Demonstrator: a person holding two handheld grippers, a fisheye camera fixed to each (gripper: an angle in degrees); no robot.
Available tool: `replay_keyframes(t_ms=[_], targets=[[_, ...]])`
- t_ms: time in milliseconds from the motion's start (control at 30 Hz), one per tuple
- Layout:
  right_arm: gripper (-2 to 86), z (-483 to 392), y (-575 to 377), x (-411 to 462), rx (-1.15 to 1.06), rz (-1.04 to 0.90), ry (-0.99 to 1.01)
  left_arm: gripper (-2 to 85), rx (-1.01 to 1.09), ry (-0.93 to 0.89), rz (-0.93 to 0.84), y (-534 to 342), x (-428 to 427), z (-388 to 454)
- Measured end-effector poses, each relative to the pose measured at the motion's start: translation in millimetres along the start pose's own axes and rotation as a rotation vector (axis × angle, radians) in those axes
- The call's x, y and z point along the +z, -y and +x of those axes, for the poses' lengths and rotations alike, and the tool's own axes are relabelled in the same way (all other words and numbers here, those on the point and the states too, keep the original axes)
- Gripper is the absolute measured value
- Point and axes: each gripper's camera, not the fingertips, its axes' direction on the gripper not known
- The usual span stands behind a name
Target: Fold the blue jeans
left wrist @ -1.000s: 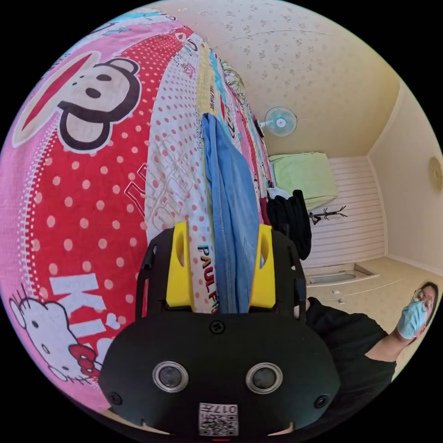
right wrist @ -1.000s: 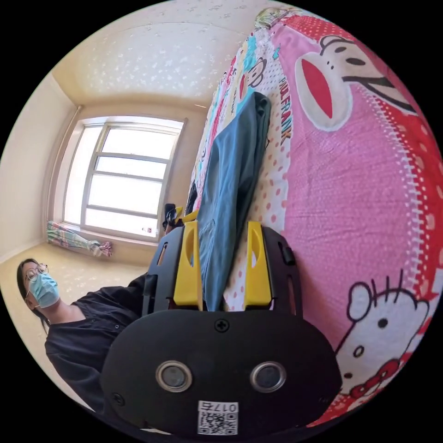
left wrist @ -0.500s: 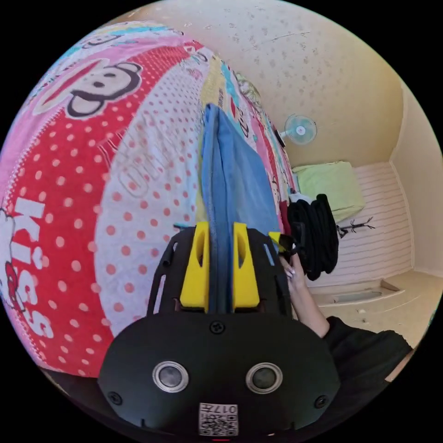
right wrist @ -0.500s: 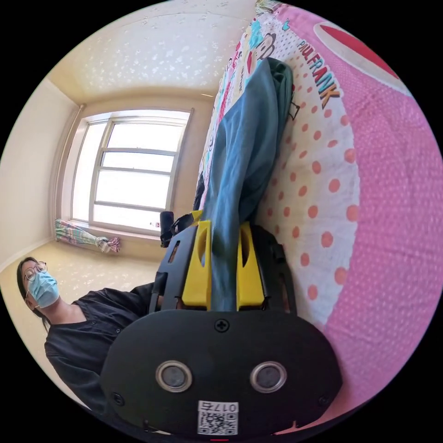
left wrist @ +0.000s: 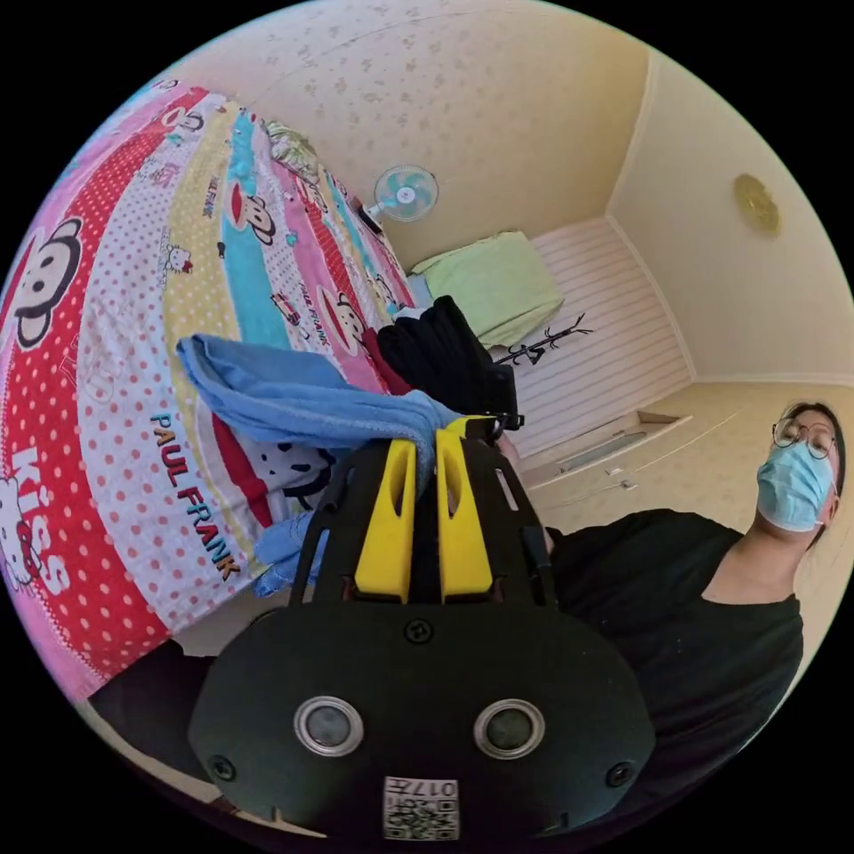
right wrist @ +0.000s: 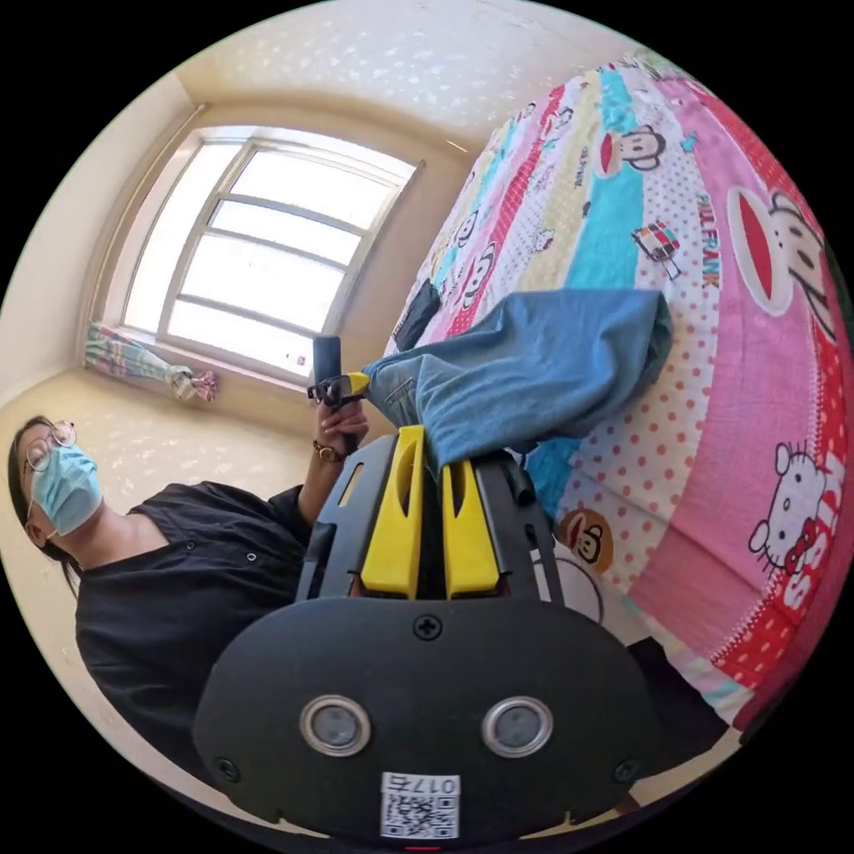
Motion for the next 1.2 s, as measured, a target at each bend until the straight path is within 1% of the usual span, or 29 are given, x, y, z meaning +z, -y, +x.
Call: replay_keyframes(t_ms=[67,133,200,300,333,367,467,533,600,667,700,733,767,800,833,867,900,933,967,1000,1033,1067,1100,1167,1200], targets=[[-0.1,-25.3,3.8,-14.6,-0.062,0.042,-0.022,4.1,0.054,-0.003,0.067,8.7,-15.7,26.8],[-0.2,-42.8,14.4,-29.5,-0.126,0.074,-0.046,4.1,0.096,0.010,0.098,25.5,-25.6,37.4],[-0.2,-57.1,36.3,-46.4,-0.160,0.094,-0.090,4.2,0.118,0.023,0.096,48.5,-31.9,44.3],[-0.3,-84.4,56.4,-65.5,-0.225,0.140,-0.151,4.2,0.211,0.033,0.114,79.2,-40.4,67.7],[-0.3,-91.3,57.4,-69.0,-0.246,0.153,-0.167,4.2,0.272,0.038,0.134,84.1,-44.6,81.6],[-0.3,-104.1,56.2,-74.8,-0.290,0.183,-0.196,4.3,0.340,0.049,0.152,84.2,-47.4,94.6],[-0.2,-117.6,38.1,-77.2,-0.366,0.234,-0.239,4.5,0.450,0.074,0.178,64.5,-44.3,105.2],[0.0,-108.1,19.6,-68.3,-0.373,0.240,-0.259,4.6,0.441,0.076,0.174,41.3,-33.2,88.9],[0.4,-70.5,-13.3,-43.6,-0.309,0.222,-0.265,4.6,0.388,0.069,0.153,9.3,-14.2,55.7],[0.9,-27.4,-43.7,-14.9,-0.210,0.175,-0.257,4.7,0.251,0.038,0.092,-42.7,21.3,-4.5],[1.3,0.6,-70.6,8.0,-0.171,0.151,-0.294,4.7,0.214,0.033,0.072,-57.2,31.8,-20.3],[1.5,12.9,-84.8,19.2,-0.142,0.146,-0.339,4.6,0.116,0.030,0.016,-85.6,53.0,-50.9],[2.0,38.7,-108.8,39.2,-0.025,0.116,-0.406,4.6,-0.002,0.042,-0.051,-112.1,71.9,-76.3],[2.5,63.4,-126.6,54.7,0.094,0.045,-0.389,4.6,-0.040,0.042,-0.072,-124.4,78.6,-84.9],[2.8,73.7,-134.3,59.6,0.140,0.015,-0.351,5.6,-0.093,0.026,-0.067,-145.1,83.5,-95.5],[3.3,87.7,-149.4,60.4,0.207,0.023,-0.242,6.9,-0.144,-0.033,-0.022,-161.0,80.3,-102.5],[3.8,94.3,-163.3,51.2,0.248,0.110,-0.132,7.7,-0.168,-0.068,-0.001,-166.9,77.6,-105.4],[4.1,97.0,-169.1,45.0,0.269,0.157,-0.083,9.9,-0.222,-0.112,0.039,-175.9,71.0,-110.4],[4.8,101.8,-177.6,31.5,0.304,0.238,-0.001,12.7,-0.256,-0.112,0.073,-181.3,63.6,-112.0],[6.4,105.6,-181.6,18.8,0.325,0.295,0.057,13.0,-0.265,-0.102,0.090,-182.7,59.7,-111.6],[7.2,107.8,-181.6,13.1,0.343,0.310,0.071,13.6,-0.269,-0.068,0.113,-182.4,53.0,-108.6],[11.1,111.9,-177.4,5.1,0.387,0.303,0.062,14.4,-0.263,-0.017,0.125,-177.8,48.8,-103.0],[14.1,113.7,-168.2,0.6,0.410,0.265,0.019,14.8,-0.257,0.012,0.129,-174.2,47.6,-99.2],[16.5,113.2,-150.0,-1.5,0.412,0.194,-0.066,15.3,-0.182,0.118,0.160,-154.8,49.1,-75.8],[17.0,111.7,-138.7,-1.4,0.409,0.175,-0.100,14.9,-0.149,0.141,0.160,-148.9,52.0,-68.8]])
